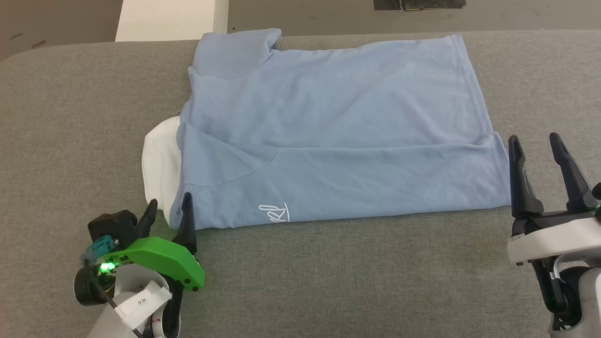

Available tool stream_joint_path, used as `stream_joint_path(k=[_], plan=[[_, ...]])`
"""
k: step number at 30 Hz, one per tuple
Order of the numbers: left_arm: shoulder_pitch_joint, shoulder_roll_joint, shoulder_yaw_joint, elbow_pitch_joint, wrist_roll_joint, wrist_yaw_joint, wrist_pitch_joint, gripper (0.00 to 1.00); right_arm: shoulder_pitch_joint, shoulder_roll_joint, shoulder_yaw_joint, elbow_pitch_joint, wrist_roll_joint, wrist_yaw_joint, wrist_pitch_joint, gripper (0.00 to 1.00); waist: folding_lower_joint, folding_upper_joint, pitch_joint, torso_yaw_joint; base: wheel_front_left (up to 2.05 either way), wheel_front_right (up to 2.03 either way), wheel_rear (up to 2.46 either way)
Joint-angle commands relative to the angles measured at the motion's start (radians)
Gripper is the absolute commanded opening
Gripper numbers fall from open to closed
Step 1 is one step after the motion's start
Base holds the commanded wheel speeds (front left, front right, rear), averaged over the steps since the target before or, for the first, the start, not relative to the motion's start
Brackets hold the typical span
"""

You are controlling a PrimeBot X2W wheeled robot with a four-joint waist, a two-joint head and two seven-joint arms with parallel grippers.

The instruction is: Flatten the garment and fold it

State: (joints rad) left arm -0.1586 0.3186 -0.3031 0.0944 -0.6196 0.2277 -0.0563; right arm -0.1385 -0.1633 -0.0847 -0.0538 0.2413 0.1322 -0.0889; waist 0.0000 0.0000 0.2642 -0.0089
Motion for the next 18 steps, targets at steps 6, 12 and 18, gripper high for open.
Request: stream_joint_path(k=[6,12,18], plan=[[0.014,0.012,0.013,0.028,-0.037,0.081,0.119,1.0,0.012,0.009,0.032,0.011,-0.008,-0.002,-0.005,1.0,0.0,0.0,-0.002,-0.025,0.0,0.0,0.0],[0.015,0.01,0.015,0.048,-0.096,0.134,0.279,1.0,0.013,0.007,0.051,0.02,0.0,-0.002,0.001,1.0,0.0,0.0,0.003,-0.041,0.0,0.0,0.0],[0.003,0.024,0.01,0.026,-0.13,0.115,0.343,0.0,0.02,0.006,0.066,0.033,0.001,-0.002,0.006,1.0,0.0,0.0,0.003,-0.049,0.0,0.0,0.0]])
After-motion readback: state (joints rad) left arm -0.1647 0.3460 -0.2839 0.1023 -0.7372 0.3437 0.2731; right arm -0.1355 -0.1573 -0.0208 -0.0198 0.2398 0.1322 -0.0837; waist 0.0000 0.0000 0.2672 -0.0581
